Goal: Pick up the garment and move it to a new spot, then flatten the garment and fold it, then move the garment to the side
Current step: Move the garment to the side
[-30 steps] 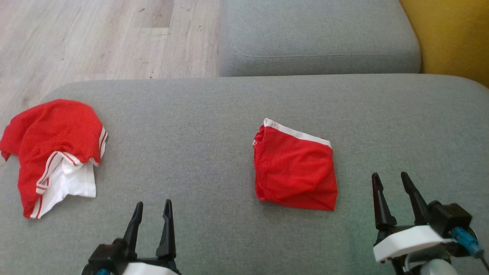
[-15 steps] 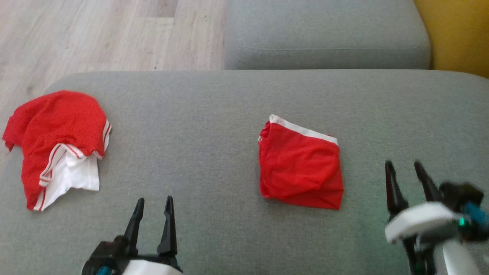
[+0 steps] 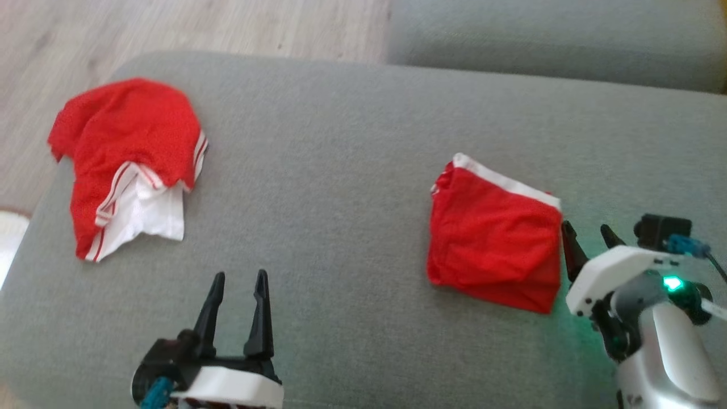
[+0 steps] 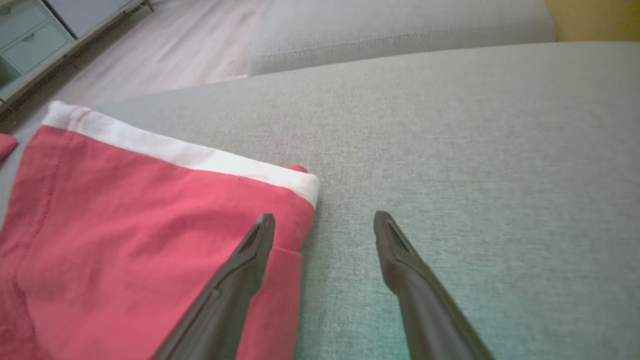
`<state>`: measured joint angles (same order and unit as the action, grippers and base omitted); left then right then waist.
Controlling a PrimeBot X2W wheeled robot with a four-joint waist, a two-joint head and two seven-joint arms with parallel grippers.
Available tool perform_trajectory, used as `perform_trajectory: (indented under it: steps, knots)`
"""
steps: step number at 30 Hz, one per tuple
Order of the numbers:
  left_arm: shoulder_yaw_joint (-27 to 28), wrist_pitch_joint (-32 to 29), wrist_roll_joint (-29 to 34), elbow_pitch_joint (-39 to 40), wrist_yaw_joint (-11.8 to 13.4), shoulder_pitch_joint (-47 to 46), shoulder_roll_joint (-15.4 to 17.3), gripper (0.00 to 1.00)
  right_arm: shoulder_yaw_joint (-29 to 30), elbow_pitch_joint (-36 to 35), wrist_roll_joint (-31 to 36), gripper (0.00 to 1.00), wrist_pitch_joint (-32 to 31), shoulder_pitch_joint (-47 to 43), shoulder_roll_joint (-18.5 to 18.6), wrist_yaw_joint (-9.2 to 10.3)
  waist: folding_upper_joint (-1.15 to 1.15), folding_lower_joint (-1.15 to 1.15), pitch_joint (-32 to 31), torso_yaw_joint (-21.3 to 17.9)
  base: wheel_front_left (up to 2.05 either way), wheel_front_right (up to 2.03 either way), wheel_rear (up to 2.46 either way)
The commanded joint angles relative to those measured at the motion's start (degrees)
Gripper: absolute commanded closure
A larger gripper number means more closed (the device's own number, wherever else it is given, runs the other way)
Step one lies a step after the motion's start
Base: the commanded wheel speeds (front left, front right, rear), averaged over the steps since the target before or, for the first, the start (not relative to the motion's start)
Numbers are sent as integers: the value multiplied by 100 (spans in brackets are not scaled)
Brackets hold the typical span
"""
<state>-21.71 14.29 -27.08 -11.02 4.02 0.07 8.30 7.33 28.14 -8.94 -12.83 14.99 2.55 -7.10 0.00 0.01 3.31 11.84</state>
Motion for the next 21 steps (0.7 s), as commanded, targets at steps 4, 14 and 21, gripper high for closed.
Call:
perform_trajectory:
  steps: [4, 14, 21]
  knots:
    - [322, 71, 132, 131, -74, -348, -96, 0, -205, 327, 28, 0, -221, 561, 64, -39, 0, -1, 331, 305, 0, 0, 0]
    - [499, 71, 290, 139, -167, -384, -188, 0, -478, 768, -264, 100, -308, 806, 159, -39, 0, -1, 472, 176, 0, 0, 0]
    - [533, 71, 416, 264, -226, -473, -220, 0, -461, 628, -247, 100, 16, 1146, 449, -39, 0, -1, 684, -479, 0, 0, 0]
